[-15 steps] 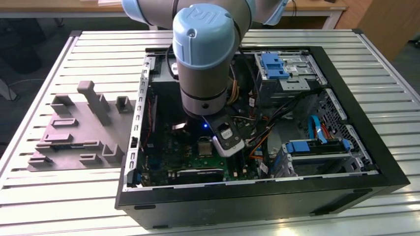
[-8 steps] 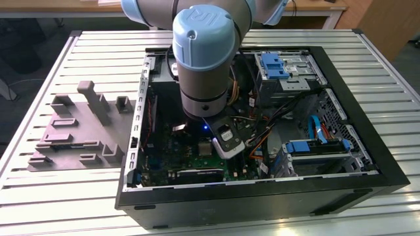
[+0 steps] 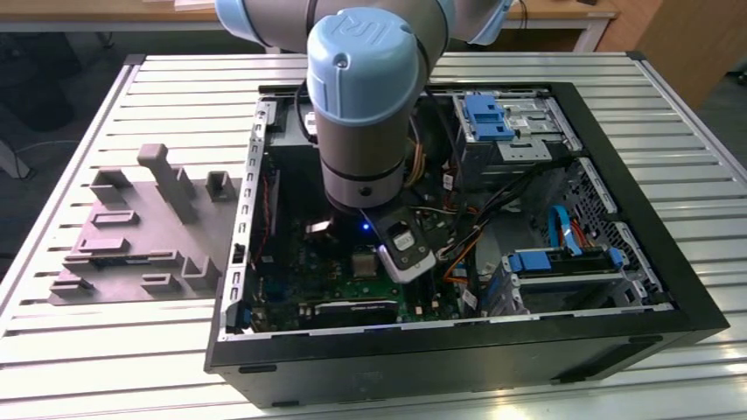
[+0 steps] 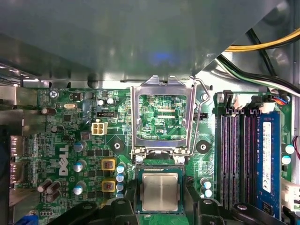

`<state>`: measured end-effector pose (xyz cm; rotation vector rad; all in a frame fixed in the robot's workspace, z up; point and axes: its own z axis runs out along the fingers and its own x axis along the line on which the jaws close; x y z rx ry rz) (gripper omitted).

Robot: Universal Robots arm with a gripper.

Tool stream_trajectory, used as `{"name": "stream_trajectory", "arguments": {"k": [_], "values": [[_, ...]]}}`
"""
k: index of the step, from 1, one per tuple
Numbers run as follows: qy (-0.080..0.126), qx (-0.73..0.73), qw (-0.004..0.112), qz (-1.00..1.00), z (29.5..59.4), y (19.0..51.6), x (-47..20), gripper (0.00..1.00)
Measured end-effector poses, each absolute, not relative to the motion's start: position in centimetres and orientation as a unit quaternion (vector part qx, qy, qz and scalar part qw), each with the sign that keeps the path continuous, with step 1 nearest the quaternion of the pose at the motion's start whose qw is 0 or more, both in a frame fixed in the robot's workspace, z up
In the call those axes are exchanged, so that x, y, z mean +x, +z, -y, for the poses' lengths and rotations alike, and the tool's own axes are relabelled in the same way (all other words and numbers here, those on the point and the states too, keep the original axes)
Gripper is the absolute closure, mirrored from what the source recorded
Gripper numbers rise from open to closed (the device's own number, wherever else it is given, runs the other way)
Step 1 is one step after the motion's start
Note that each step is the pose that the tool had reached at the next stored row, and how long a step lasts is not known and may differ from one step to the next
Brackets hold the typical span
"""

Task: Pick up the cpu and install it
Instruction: 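Place the cpu into insertion slot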

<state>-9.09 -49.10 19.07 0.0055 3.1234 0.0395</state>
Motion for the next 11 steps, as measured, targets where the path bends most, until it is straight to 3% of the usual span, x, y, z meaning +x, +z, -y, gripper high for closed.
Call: {"name": "stream_trajectory", "arguments": {"k": [9,10,11], "values": [[0.013,0.002,0.002,-1.000,49.10,20.01,-9.09,0.49],[0.013,0.002,0.002,-1.000,49.09,20.00,-9.09,0.57],[0.013,0.002,0.002,-1.000,49.10,20.00,-9.09,0.57]]}}
